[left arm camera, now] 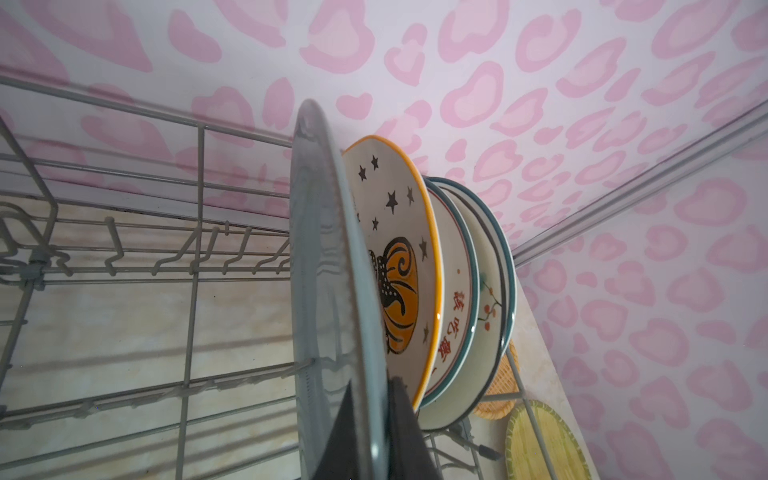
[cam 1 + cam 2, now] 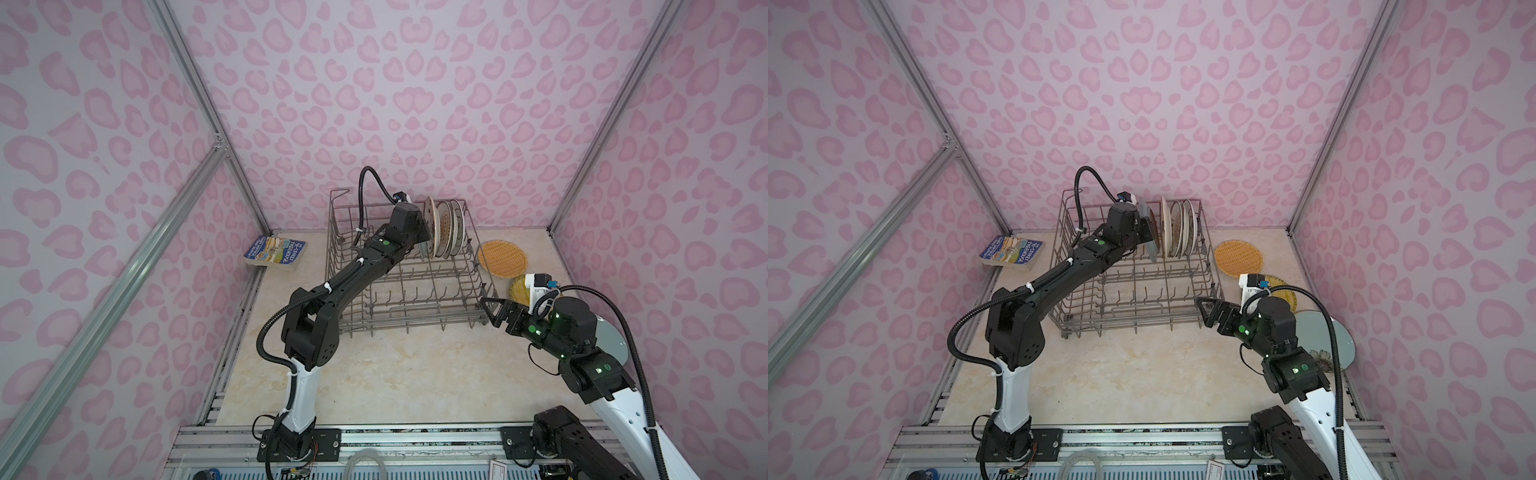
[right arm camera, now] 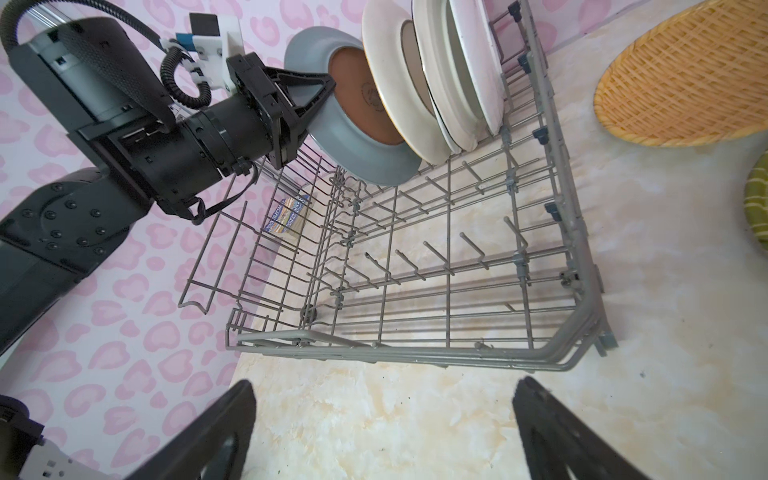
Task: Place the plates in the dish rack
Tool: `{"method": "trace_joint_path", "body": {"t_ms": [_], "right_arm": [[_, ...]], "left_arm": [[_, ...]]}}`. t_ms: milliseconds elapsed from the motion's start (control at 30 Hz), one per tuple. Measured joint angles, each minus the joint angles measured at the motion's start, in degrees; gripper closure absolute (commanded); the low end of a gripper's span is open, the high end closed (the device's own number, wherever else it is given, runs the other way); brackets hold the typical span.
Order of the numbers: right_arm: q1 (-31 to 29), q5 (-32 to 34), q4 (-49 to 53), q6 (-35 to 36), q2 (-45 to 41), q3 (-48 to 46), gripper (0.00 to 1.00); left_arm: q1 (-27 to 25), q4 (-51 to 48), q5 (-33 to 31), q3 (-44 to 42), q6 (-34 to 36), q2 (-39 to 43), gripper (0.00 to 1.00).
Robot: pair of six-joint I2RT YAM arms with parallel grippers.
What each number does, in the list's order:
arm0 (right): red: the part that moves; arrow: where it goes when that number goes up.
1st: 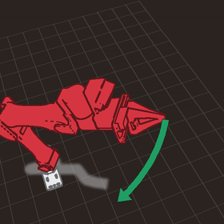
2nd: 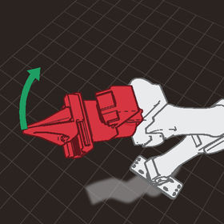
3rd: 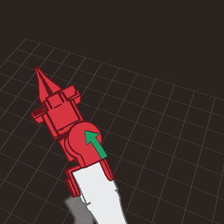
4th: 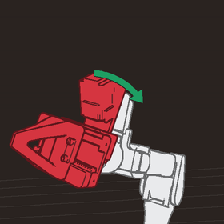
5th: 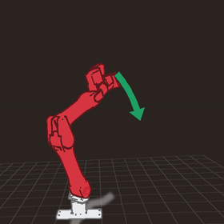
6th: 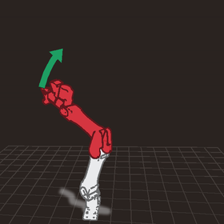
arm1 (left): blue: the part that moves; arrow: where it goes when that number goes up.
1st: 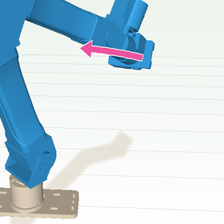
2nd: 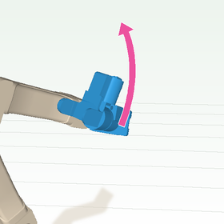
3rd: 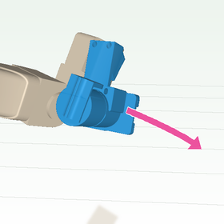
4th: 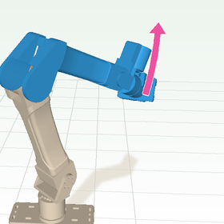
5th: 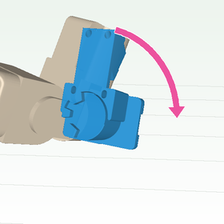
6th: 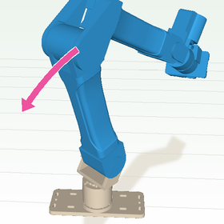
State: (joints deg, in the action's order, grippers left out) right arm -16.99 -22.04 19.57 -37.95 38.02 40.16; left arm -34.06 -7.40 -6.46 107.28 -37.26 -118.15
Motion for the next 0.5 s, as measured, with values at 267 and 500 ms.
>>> {"method": "trace_joint_path", "body": {"t_ms": [267, 500], "right_arm": [[0.02, 0.0, 0.09, 0.11, -1.01, -0.59, 0.04], [0.02, 0.02, 0.09, 0.68, -1.05, -0.59, 0.03]], "left_arm": [[0.2, 2.23, 0.17, -1.2, -2.12, 0.11, 0.96], [0.09, 3.32, -0.39, -2.36, -1.9, 0.48, 0.96]]}}
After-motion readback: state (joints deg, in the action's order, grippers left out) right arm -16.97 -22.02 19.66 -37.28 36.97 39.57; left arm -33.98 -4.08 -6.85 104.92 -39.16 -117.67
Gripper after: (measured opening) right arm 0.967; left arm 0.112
